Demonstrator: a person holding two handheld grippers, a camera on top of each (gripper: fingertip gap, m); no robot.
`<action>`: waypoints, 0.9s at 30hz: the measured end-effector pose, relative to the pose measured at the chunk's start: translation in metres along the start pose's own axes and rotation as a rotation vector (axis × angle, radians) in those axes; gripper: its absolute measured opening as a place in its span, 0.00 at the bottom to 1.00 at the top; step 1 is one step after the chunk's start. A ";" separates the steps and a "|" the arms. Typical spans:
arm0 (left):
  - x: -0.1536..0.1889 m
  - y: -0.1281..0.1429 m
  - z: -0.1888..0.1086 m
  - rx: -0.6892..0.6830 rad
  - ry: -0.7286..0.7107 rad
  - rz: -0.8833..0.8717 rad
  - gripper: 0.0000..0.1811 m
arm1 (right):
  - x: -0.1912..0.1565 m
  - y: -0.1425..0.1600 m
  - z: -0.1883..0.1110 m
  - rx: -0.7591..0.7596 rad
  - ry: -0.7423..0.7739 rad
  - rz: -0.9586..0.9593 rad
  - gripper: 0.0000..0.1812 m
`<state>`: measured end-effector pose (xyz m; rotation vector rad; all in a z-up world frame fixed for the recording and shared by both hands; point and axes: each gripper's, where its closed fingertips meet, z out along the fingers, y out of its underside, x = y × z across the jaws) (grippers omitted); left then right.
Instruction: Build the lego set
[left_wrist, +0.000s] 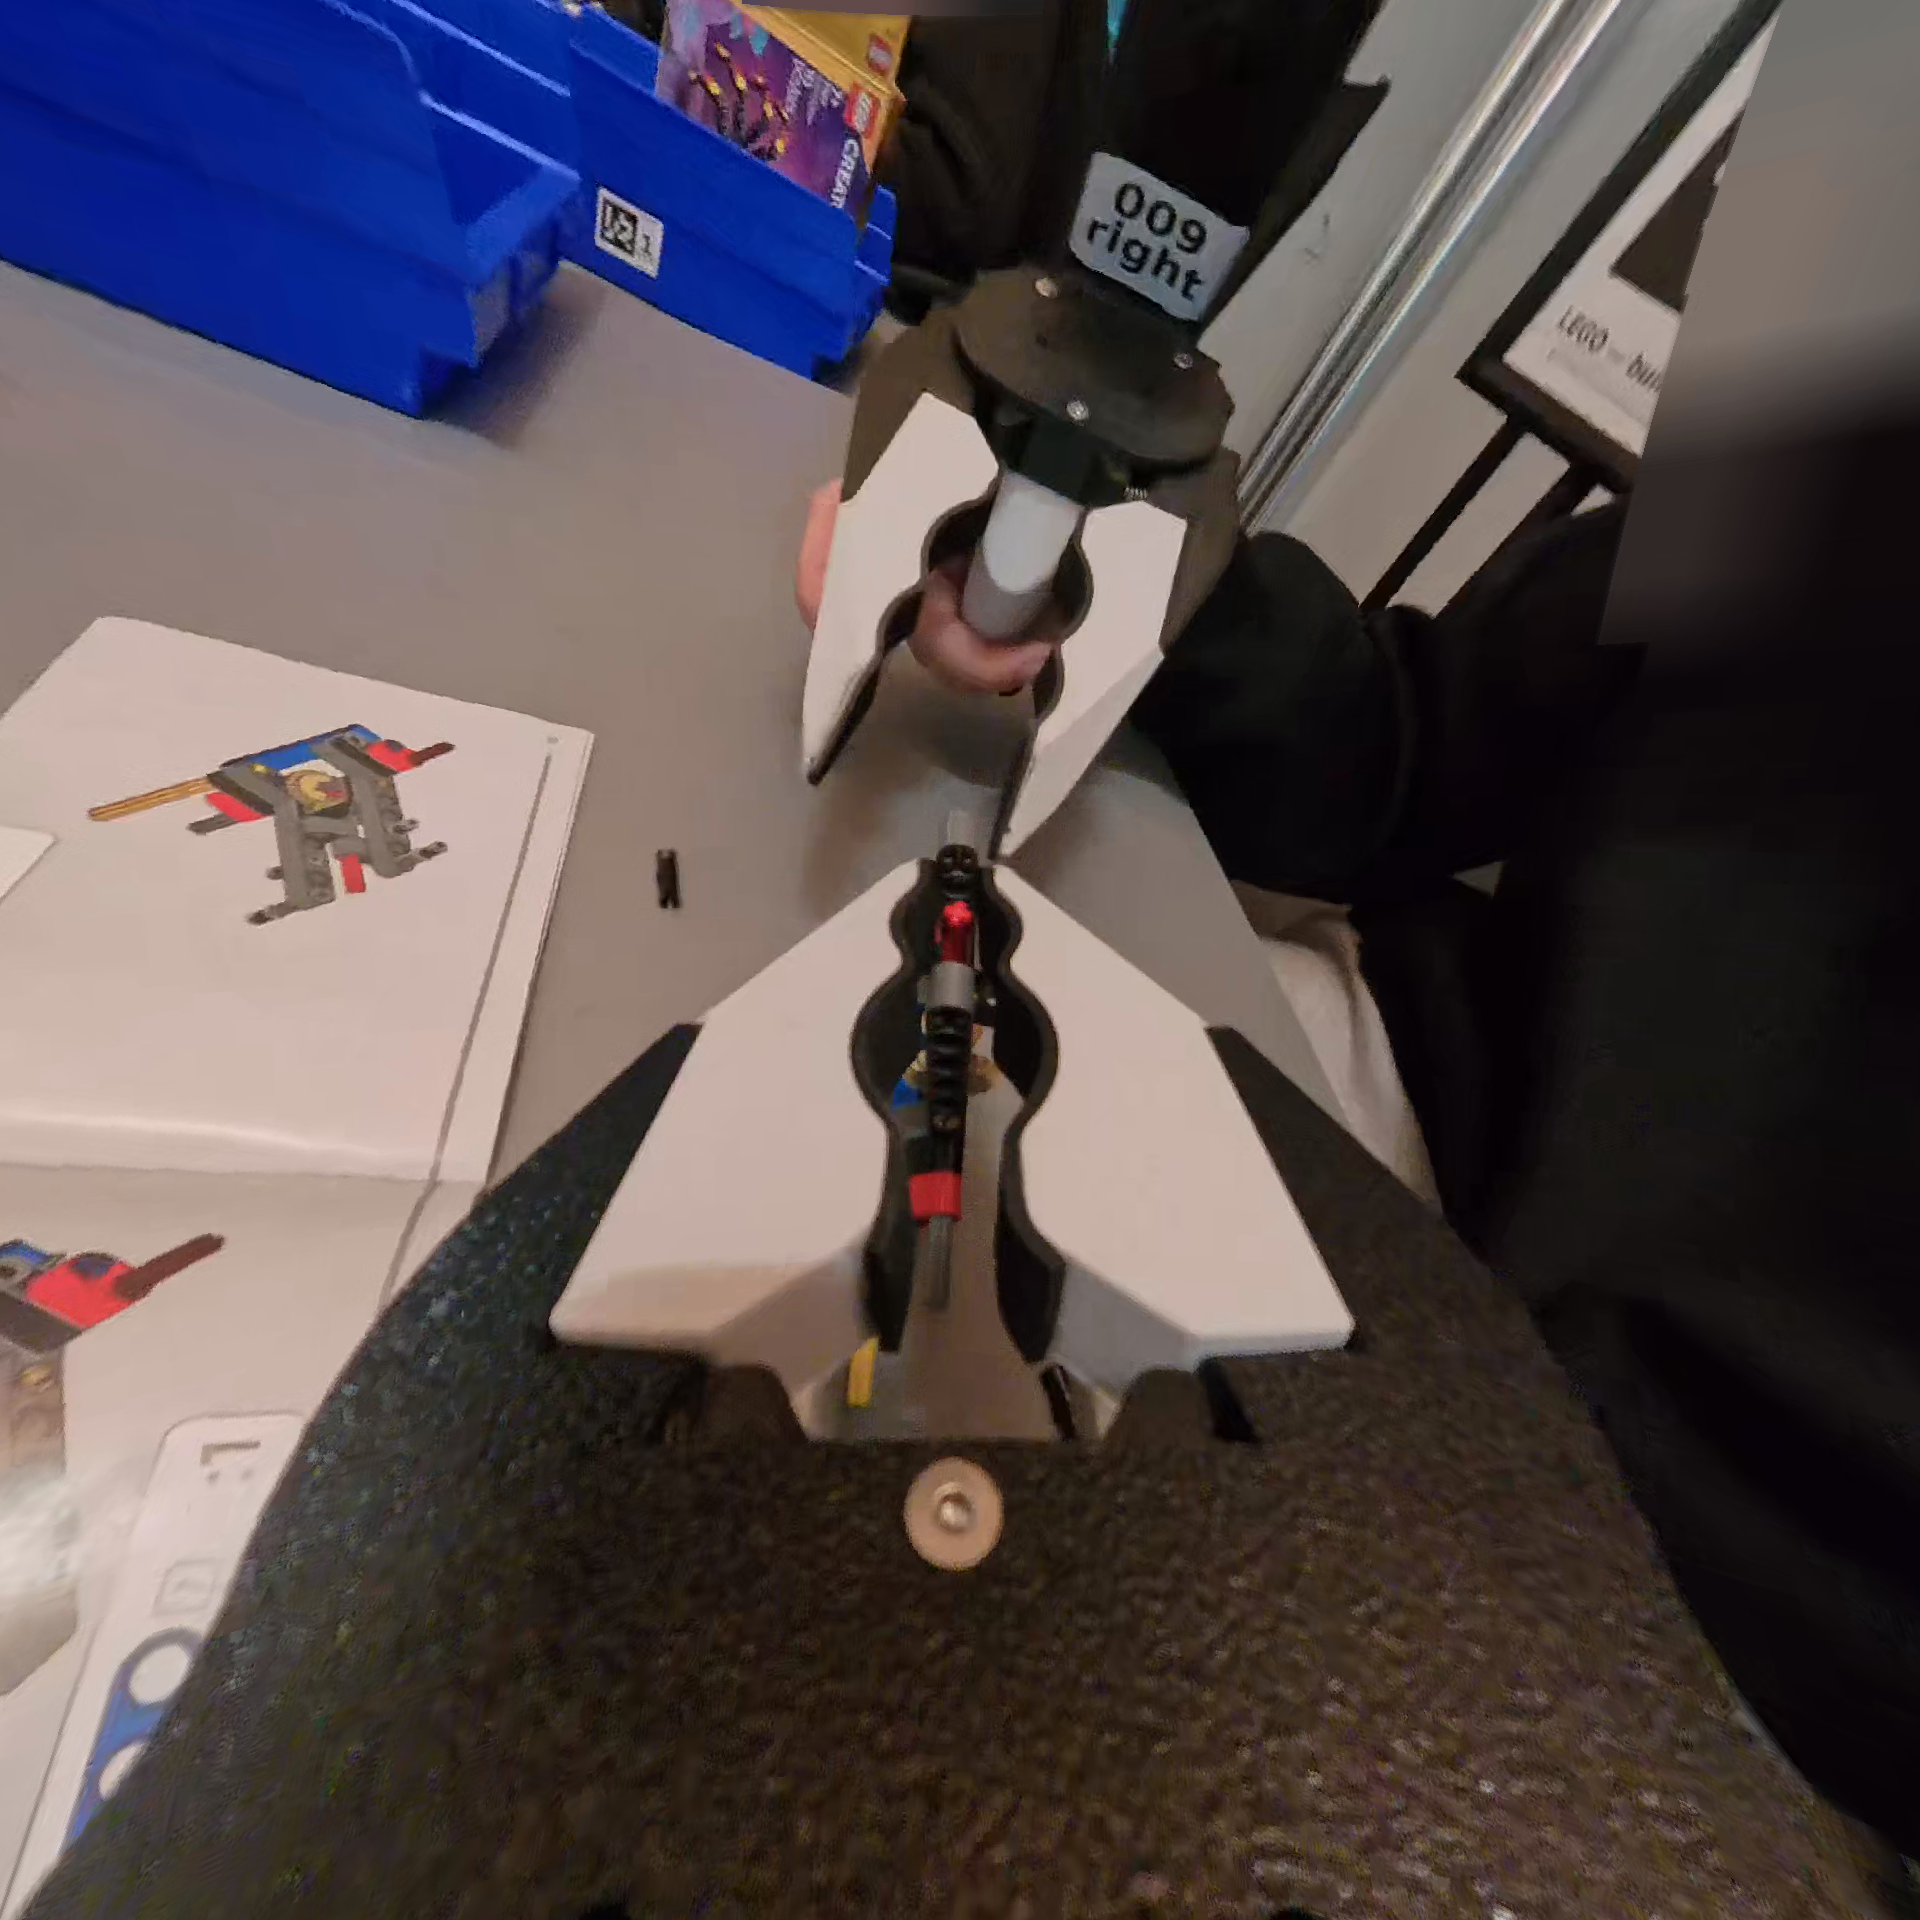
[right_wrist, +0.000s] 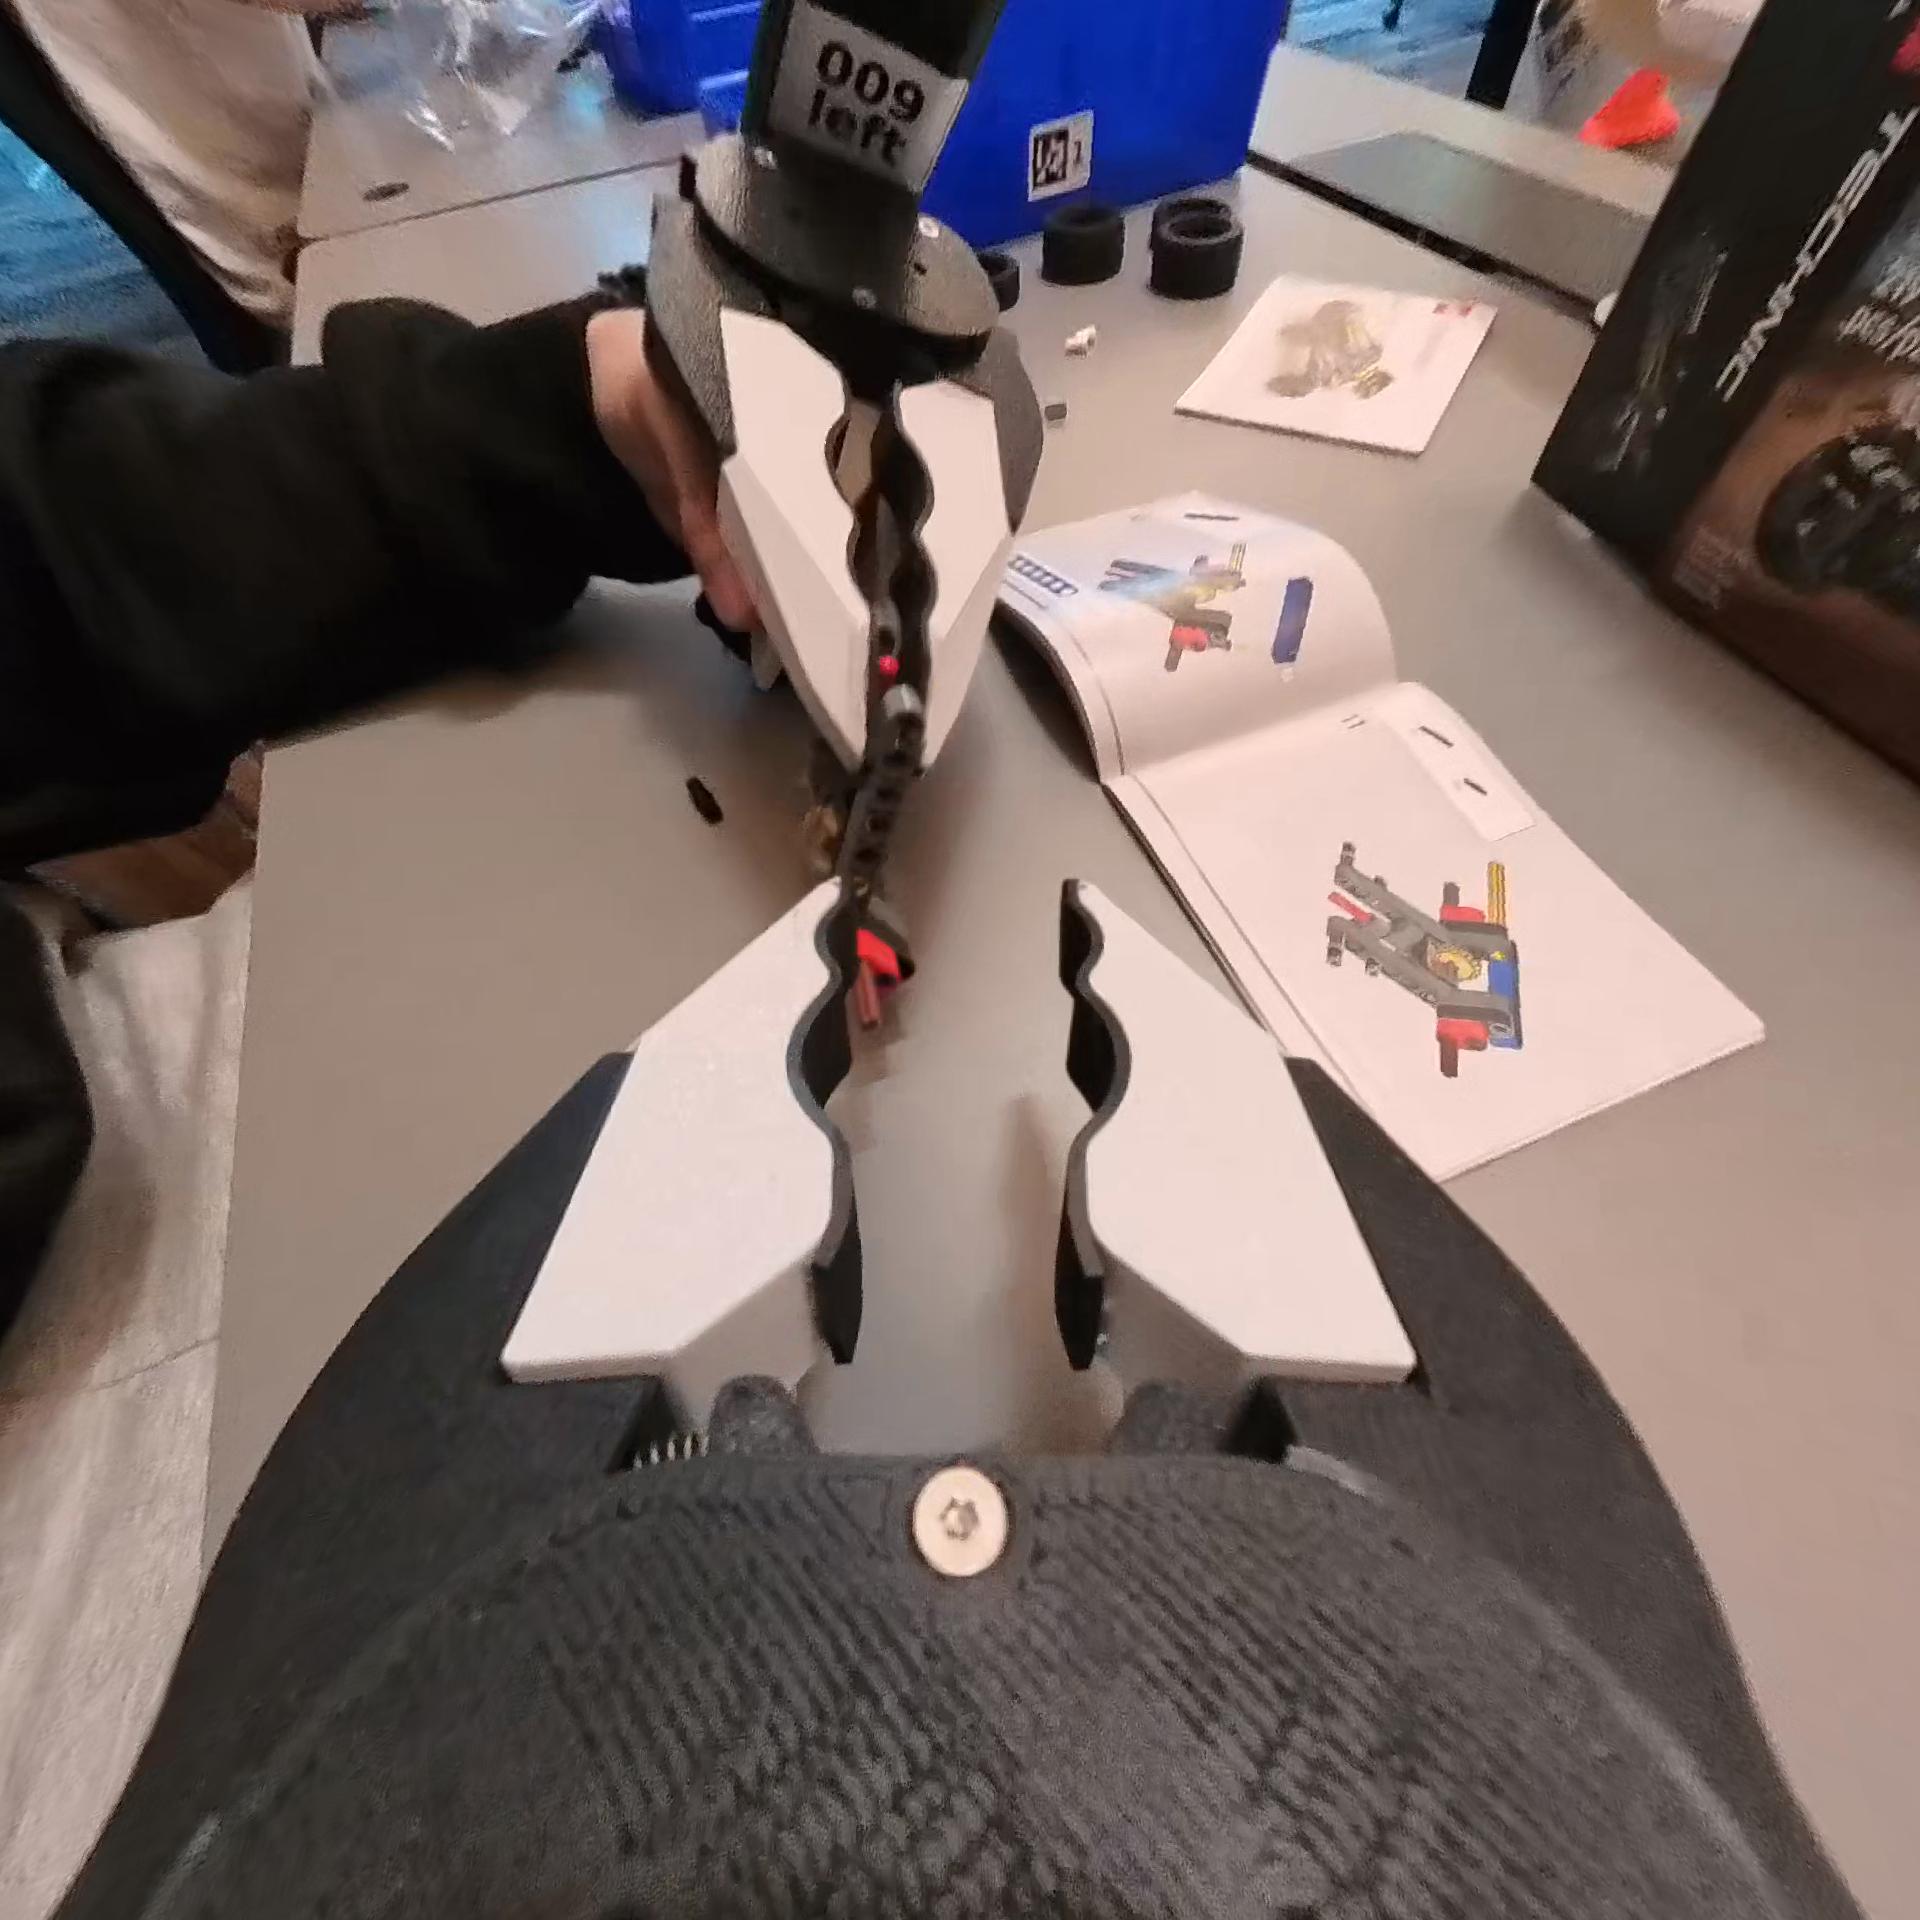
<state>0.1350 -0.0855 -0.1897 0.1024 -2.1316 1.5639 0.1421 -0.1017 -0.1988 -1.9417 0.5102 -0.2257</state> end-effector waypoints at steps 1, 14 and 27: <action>0.002 0.001 0.001 -0.006 -0.002 0.024 0.02 | -0.003 -0.003 0.000 0.022 -0.014 0.006 0.20; 0.008 0.000 0.006 -0.013 -0.019 0.150 0.02 | -0.023 -0.001 0.017 0.040 -0.102 -0.031 0.03; 0.008 0.013 0.011 -0.103 -0.054 0.224 0.05 | -0.028 0.003 0.018 0.008 -0.154 -0.022 0.03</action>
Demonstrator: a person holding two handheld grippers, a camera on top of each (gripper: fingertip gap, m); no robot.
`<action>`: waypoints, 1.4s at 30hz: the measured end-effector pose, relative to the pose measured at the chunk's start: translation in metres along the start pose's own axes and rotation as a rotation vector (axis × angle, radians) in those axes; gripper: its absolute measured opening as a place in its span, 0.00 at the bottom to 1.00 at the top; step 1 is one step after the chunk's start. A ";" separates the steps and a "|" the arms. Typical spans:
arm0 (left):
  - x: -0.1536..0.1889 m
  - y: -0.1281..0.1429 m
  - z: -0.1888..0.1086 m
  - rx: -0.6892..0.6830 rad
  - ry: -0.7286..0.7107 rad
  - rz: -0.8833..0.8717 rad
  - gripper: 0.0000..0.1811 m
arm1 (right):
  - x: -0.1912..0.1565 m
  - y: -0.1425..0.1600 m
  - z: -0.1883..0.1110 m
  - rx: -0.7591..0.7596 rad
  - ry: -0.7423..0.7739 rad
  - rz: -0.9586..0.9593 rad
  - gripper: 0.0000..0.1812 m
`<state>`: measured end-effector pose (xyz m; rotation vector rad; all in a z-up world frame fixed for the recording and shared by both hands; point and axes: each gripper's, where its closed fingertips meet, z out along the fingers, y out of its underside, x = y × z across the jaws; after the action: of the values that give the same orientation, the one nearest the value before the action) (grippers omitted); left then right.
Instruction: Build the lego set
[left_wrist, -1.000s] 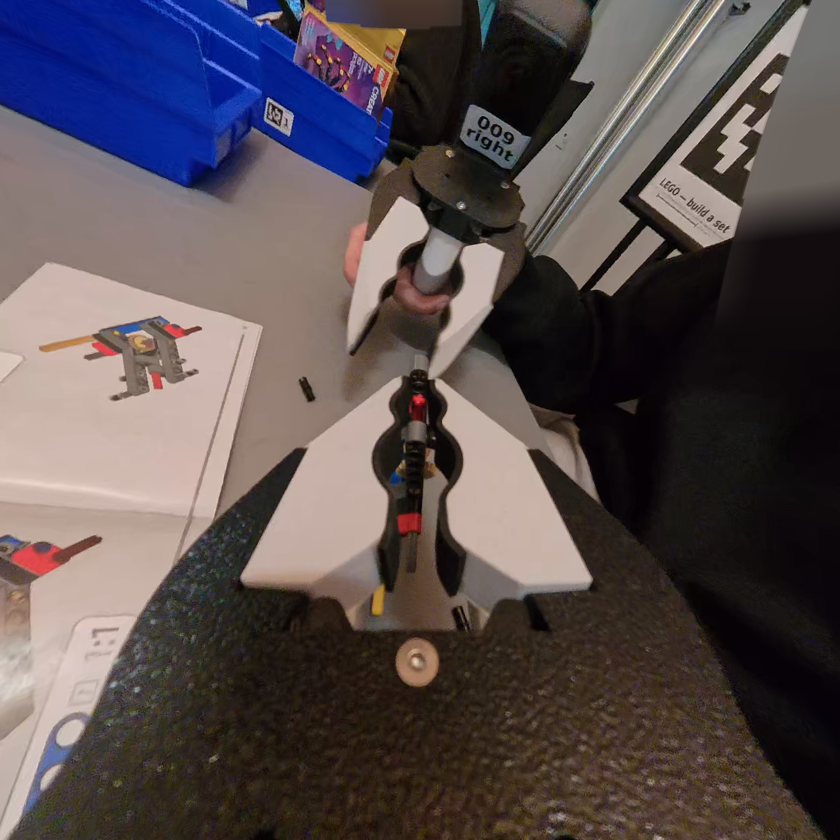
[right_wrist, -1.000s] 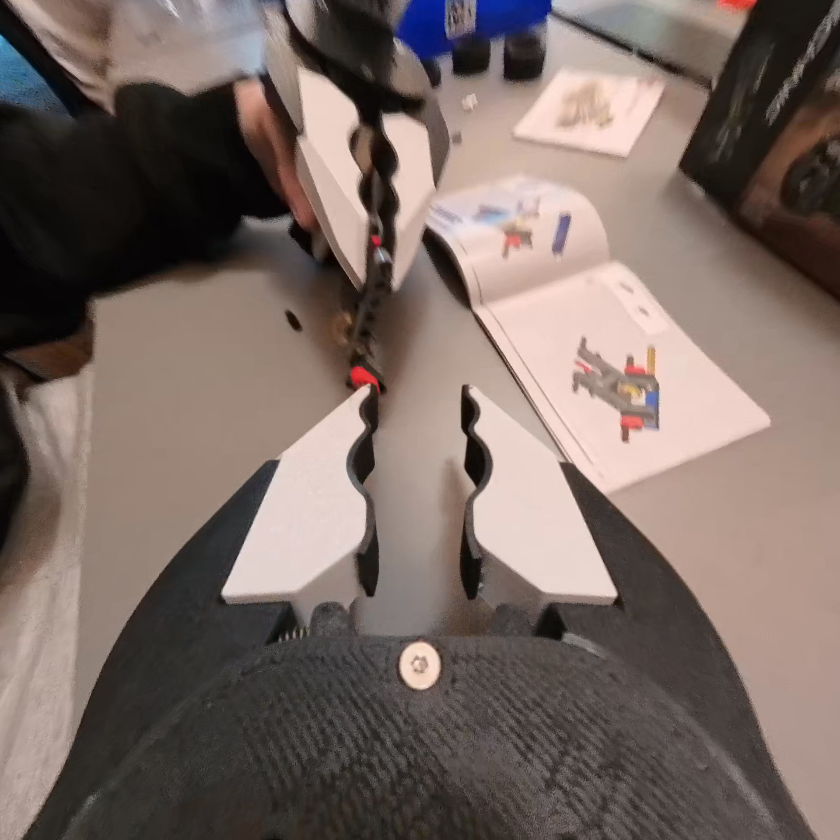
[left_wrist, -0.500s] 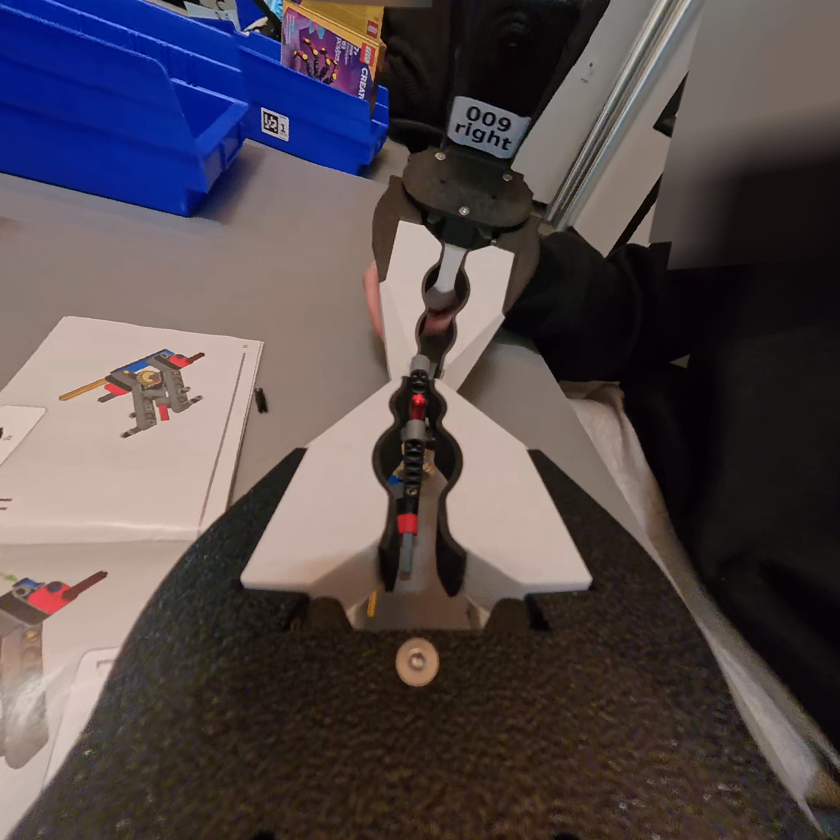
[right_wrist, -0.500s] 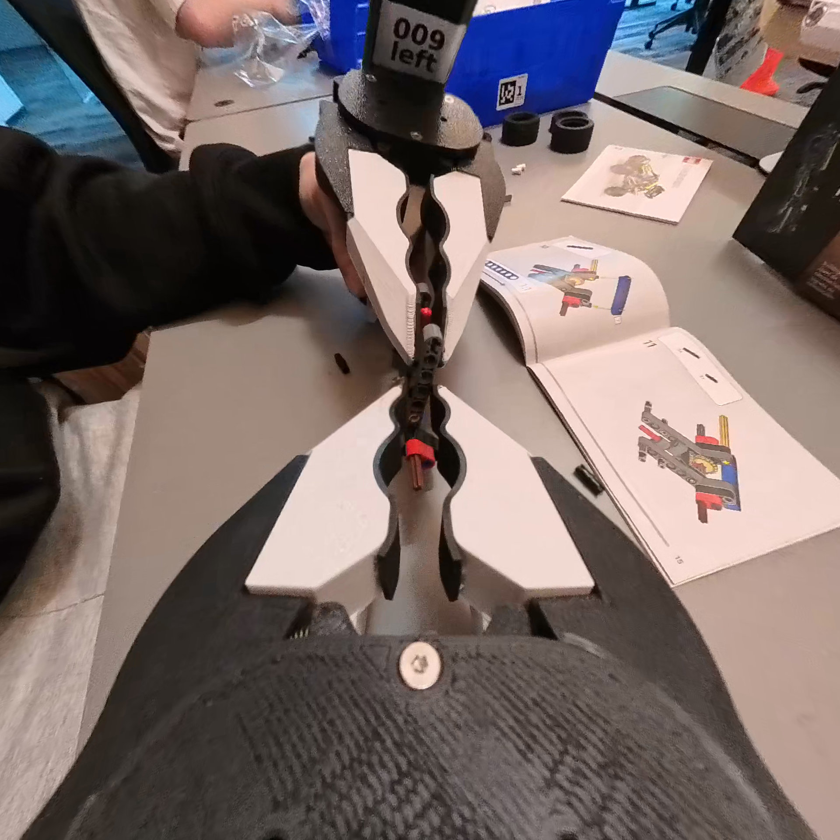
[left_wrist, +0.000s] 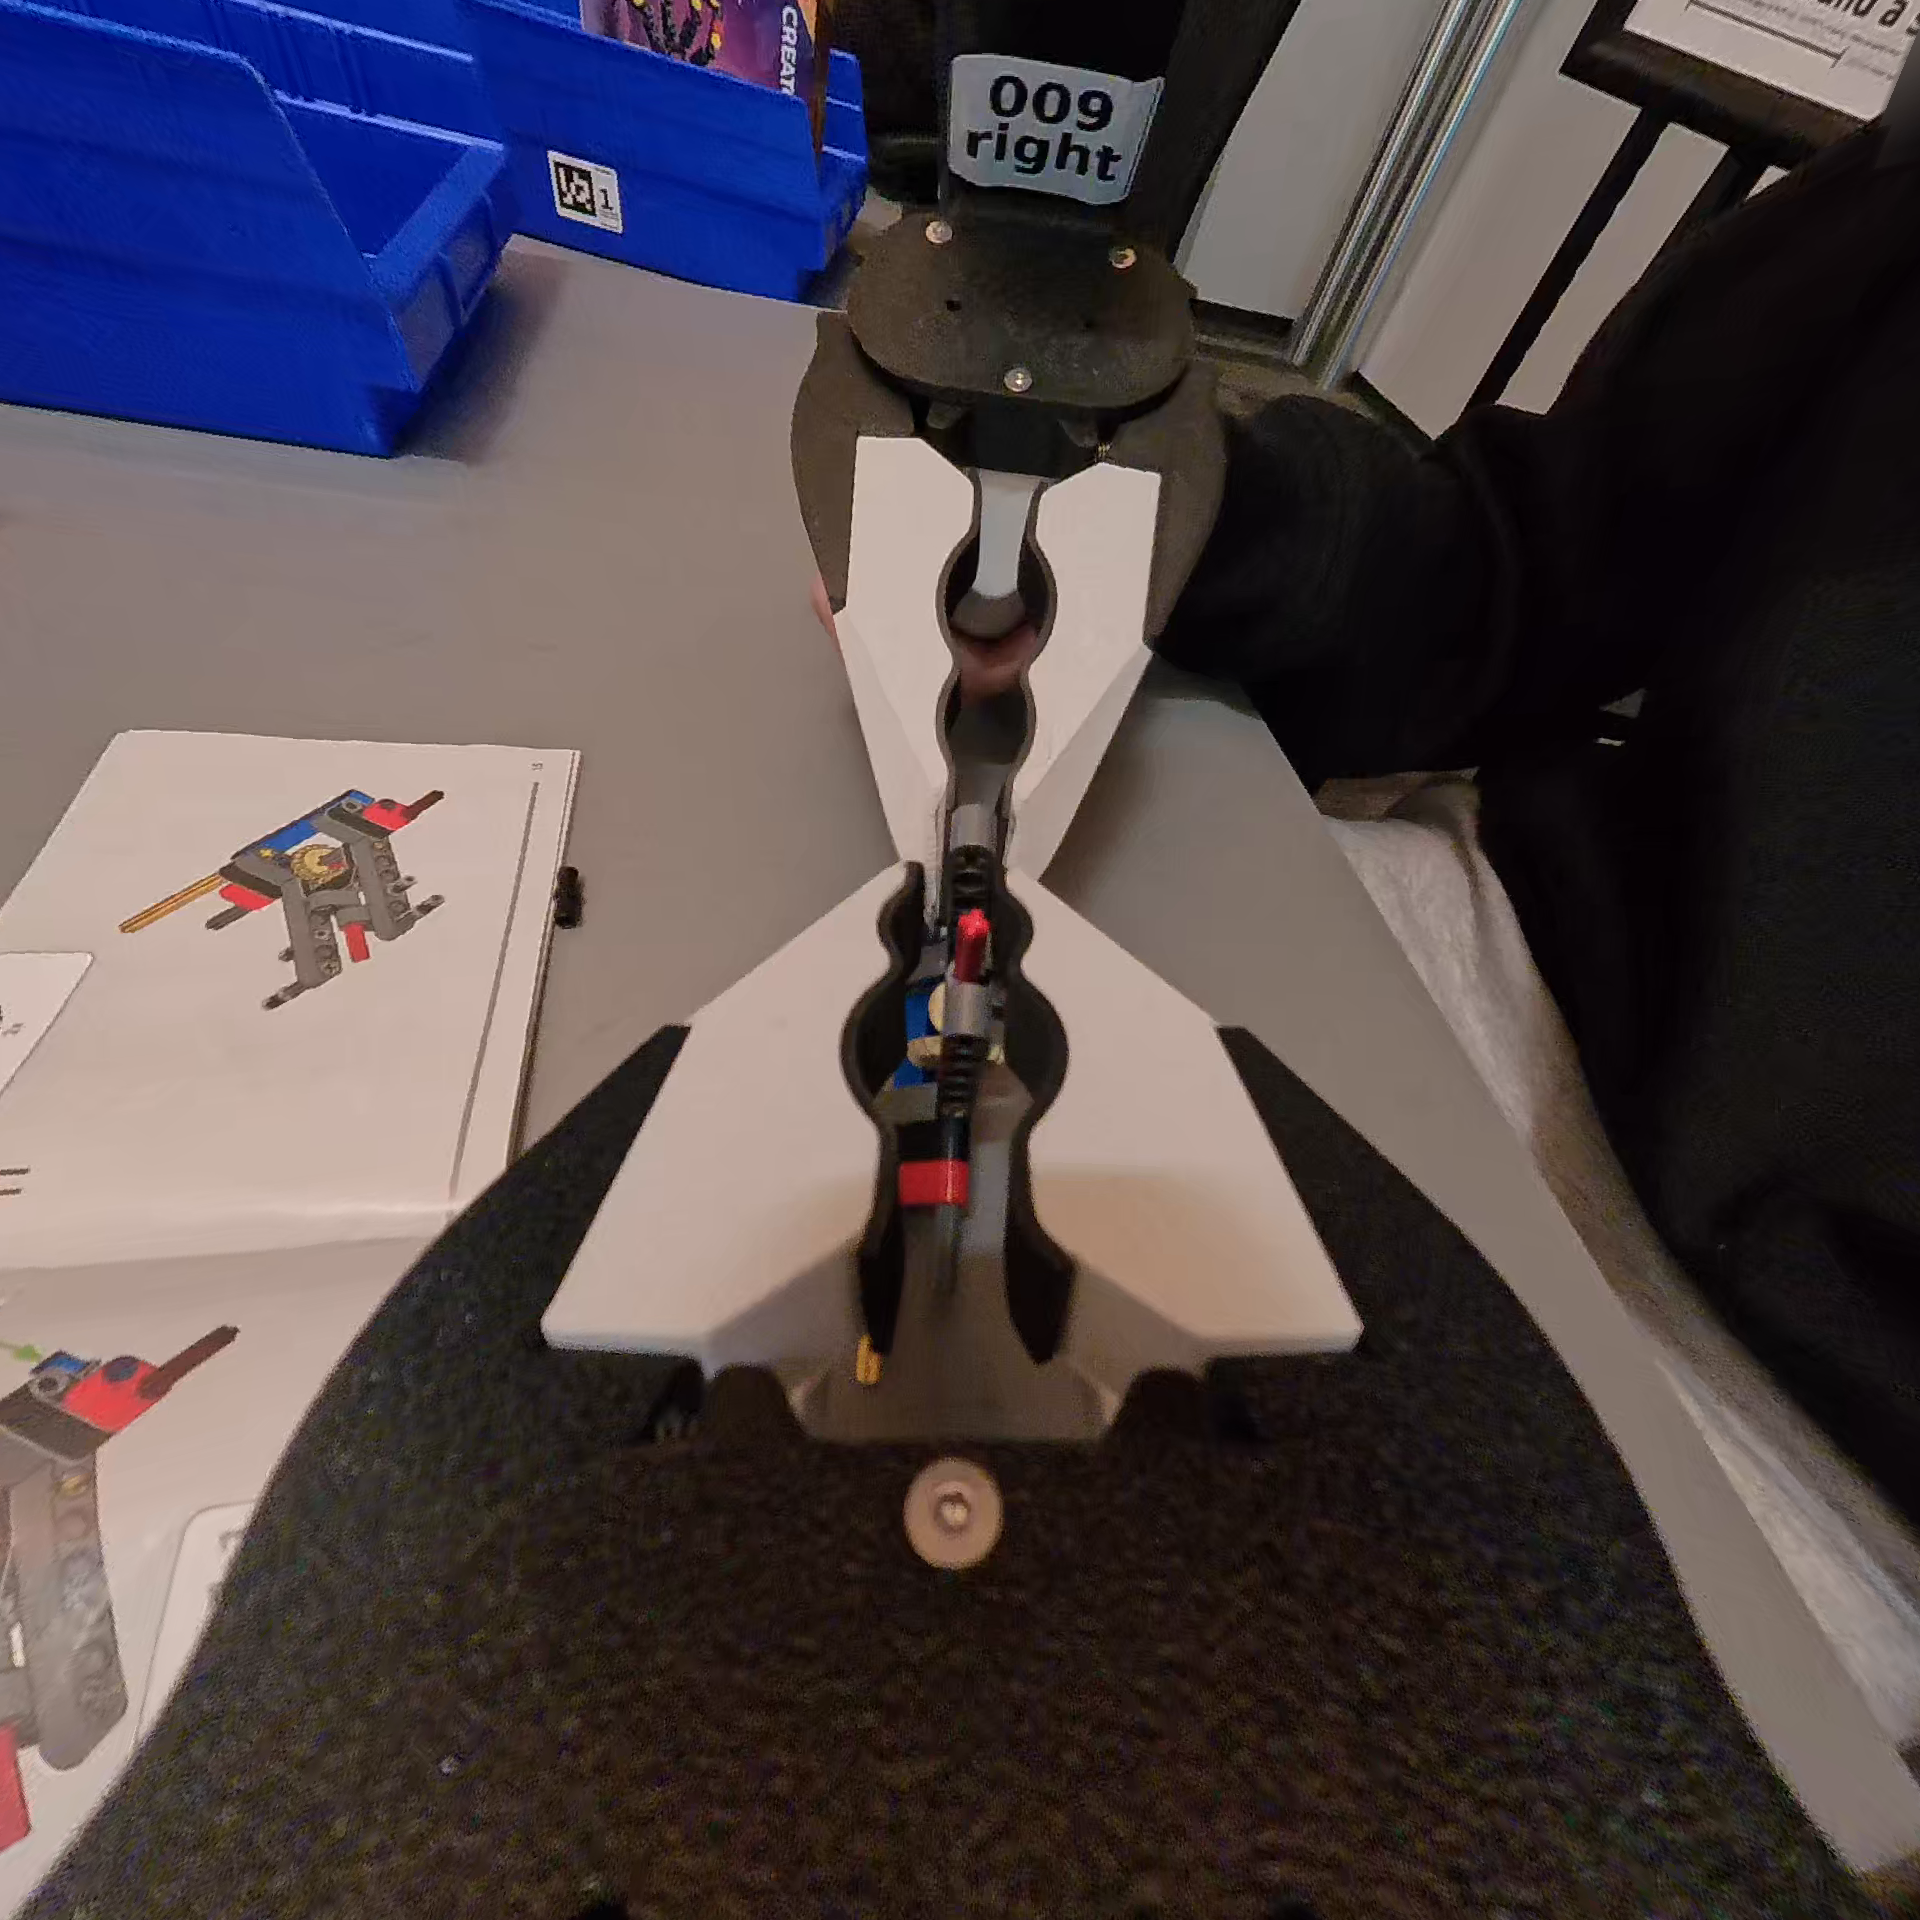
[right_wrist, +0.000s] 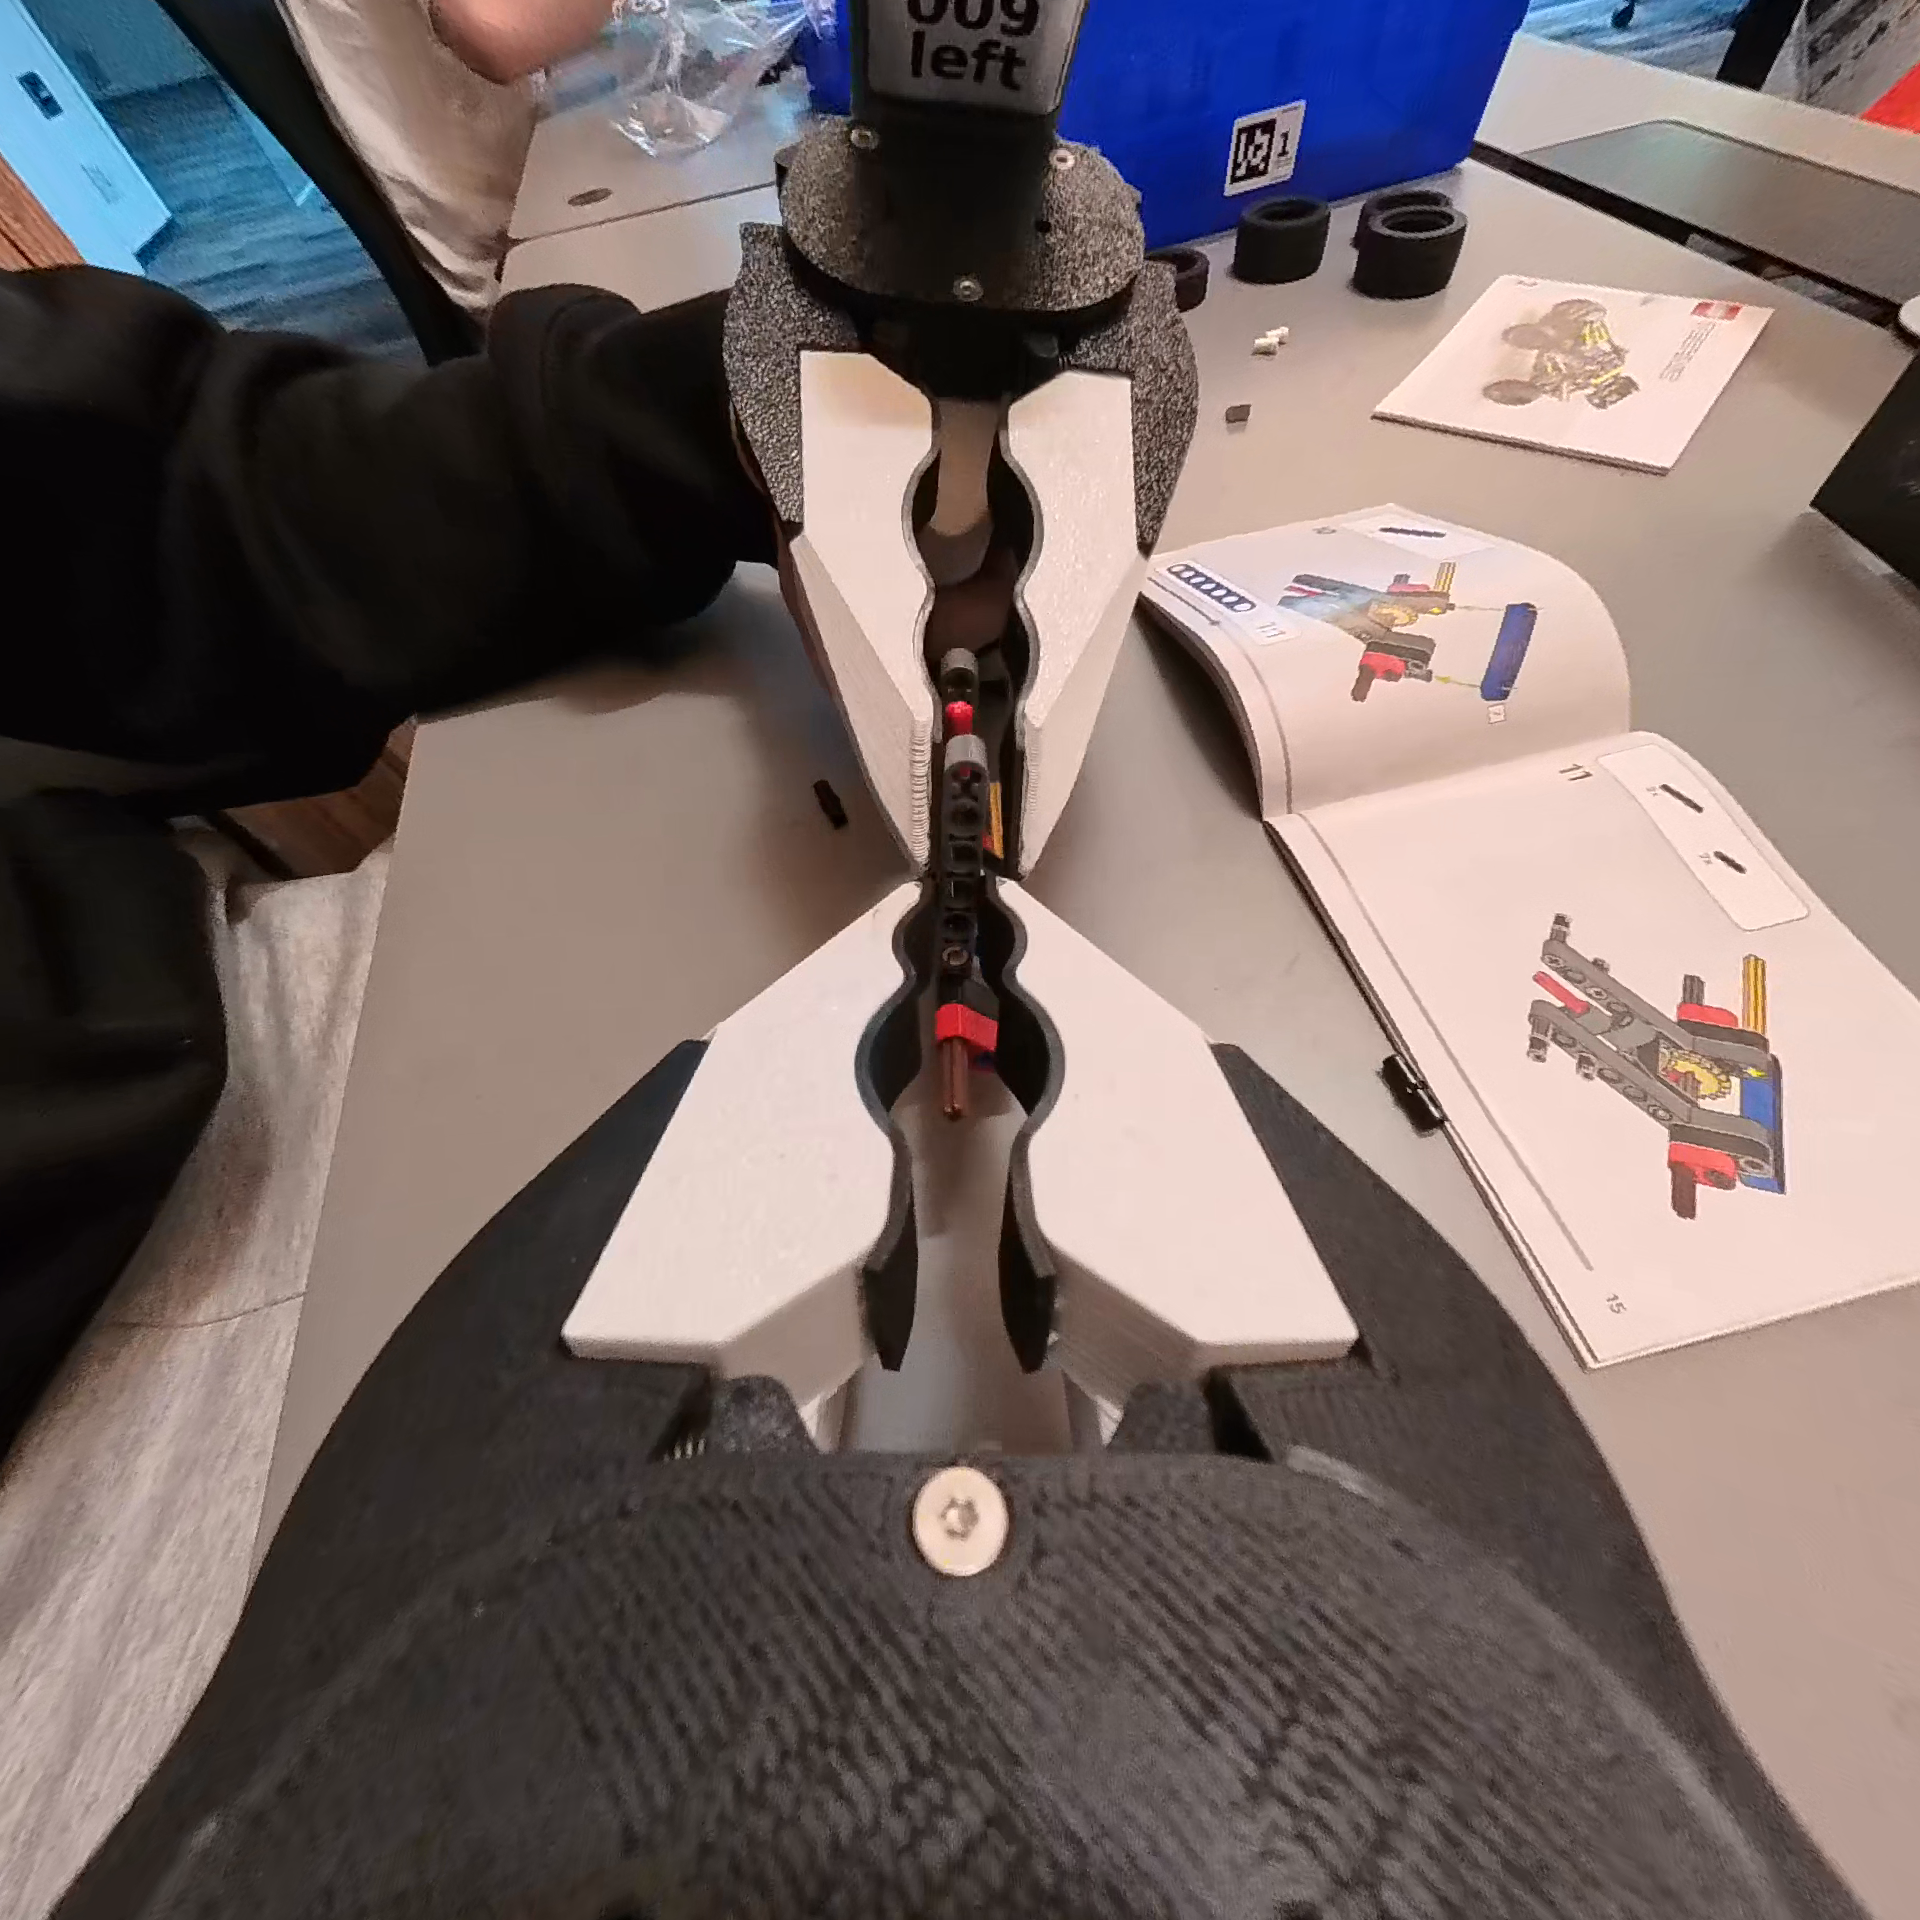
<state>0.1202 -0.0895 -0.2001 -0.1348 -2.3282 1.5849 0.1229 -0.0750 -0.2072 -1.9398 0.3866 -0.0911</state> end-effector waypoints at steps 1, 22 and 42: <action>-0.001 0.000 0.000 0.000 -0.001 -0.005 0.05 | 0.001 0.000 0.000 -0.001 0.002 0.003 0.03; -0.007 0.008 -0.004 -0.042 -0.011 -0.049 0.03 | 0.093 0.045 -0.019 -0.294 0.159 -0.208 0.09; -0.008 0.008 -0.004 -0.039 -0.012 -0.060 0.03 | 0.093 0.046 -0.011 -0.305 0.074 -0.180 0.05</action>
<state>0.1282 -0.0854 -0.2076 -0.0638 -2.3504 1.5170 0.1972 -0.1288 -0.2558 -2.2756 0.2858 -0.2334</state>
